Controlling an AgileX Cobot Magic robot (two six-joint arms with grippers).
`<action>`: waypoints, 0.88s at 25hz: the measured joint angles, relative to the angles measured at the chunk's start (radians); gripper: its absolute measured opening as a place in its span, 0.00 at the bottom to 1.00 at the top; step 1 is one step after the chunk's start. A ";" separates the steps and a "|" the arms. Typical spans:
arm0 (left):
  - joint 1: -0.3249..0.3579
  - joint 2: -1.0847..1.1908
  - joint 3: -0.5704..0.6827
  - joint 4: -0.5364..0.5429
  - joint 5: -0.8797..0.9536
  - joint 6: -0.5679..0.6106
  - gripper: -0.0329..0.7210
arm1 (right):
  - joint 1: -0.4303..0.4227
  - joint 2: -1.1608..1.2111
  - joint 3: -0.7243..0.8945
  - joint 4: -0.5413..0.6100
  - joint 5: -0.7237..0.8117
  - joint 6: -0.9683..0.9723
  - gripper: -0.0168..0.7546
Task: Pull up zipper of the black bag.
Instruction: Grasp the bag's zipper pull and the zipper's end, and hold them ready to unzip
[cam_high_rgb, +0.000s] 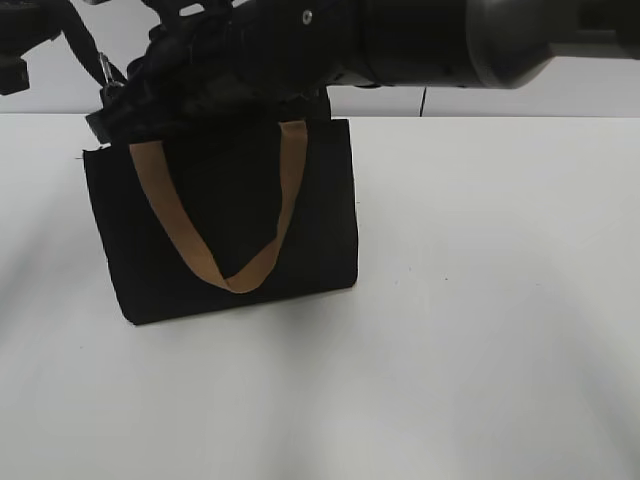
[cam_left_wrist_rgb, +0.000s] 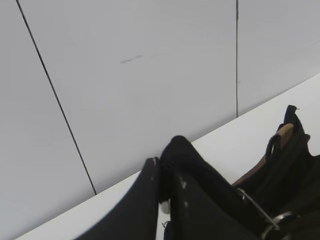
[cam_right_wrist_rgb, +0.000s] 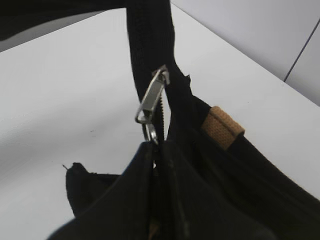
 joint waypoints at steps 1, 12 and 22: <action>0.000 0.000 0.000 0.000 0.000 0.000 0.06 | 0.000 0.000 0.000 0.000 -0.001 0.000 0.08; 0.000 0.000 0.000 0.000 -0.002 0.000 0.06 | 0.000 0.000 0.000 0.000 -0.015 -0.001 0.14; 0.000 0.000 0.000 0.000 -0.002 0.000 0.06 | 0.000 0.000 0.000 0.000 -0.048 -0.042 0.21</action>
